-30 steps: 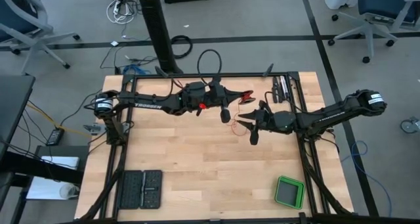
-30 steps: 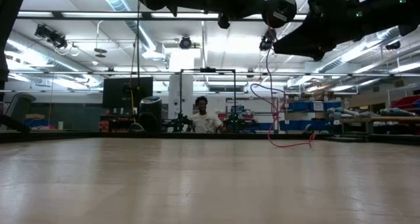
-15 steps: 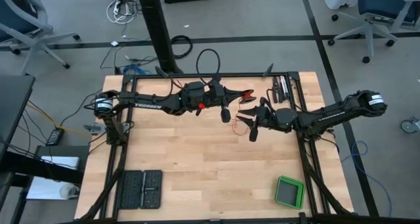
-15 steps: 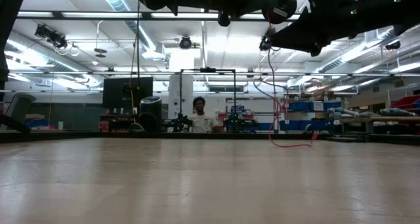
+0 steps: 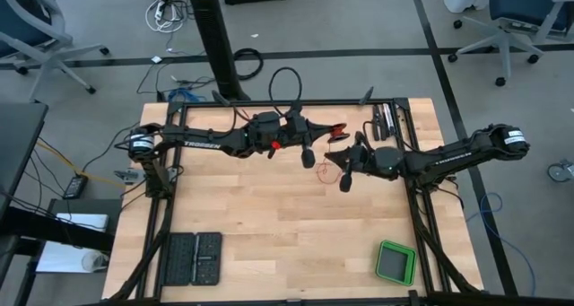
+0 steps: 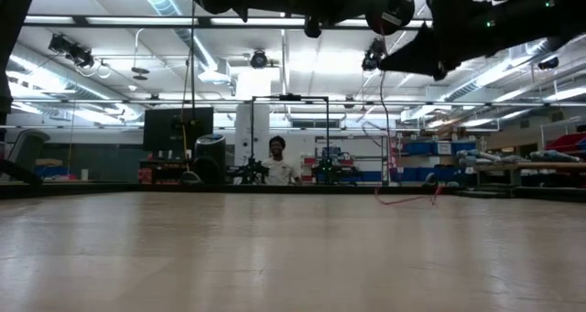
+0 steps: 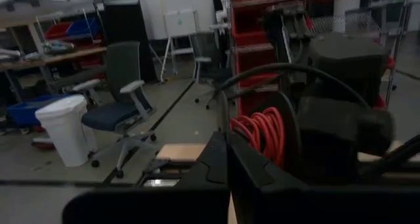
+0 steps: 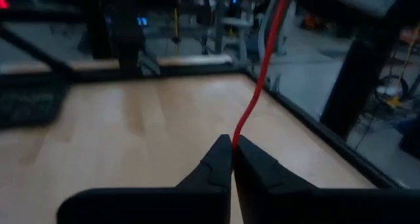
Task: Coil cords
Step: Coil the red wire cable onto the black spool
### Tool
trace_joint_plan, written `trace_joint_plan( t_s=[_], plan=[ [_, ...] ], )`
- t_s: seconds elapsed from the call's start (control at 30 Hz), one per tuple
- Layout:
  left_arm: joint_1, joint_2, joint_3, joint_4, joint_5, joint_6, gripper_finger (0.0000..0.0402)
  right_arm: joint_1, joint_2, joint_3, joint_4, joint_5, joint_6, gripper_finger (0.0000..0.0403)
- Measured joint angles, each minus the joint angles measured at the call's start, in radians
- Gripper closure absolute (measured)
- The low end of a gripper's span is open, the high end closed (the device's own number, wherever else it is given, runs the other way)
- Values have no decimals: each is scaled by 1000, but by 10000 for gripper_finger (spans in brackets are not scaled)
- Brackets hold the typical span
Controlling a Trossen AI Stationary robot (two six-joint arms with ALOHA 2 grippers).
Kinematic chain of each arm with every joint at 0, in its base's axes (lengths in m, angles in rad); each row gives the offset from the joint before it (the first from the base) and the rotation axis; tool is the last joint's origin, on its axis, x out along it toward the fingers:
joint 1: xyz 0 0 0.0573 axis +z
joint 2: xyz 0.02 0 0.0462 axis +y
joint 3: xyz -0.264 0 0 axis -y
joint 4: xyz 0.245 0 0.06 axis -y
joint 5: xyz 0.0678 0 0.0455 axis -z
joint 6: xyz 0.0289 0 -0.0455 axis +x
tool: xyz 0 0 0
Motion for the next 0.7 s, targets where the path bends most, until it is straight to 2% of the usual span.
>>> trace_joint_plan(
  t_s=[0.13, 0.4, 0.47, 0.57, 0.7],
  plan=[
    [0, -14, 0, -68, 0, 0, 400, -7, -29, 0, -83, 101, 4, 395],
    [0, -34, 0, -256, -1, 27, 400, -72, -179, 0, -191, 166, -74, 397],
    [0, -43, 0, -315, -17, 64, 400, -88, -213, 7, -190, 131, -86, 399],
    [0, -45, 0, -350, -127, 99, 400, -110, -230, 44, -196, 5, -79, 399],
    [0, -46, 0, -347, -172, 107, 400, -127, -193, 95, -202, -29, -63, 397]
  ],
)
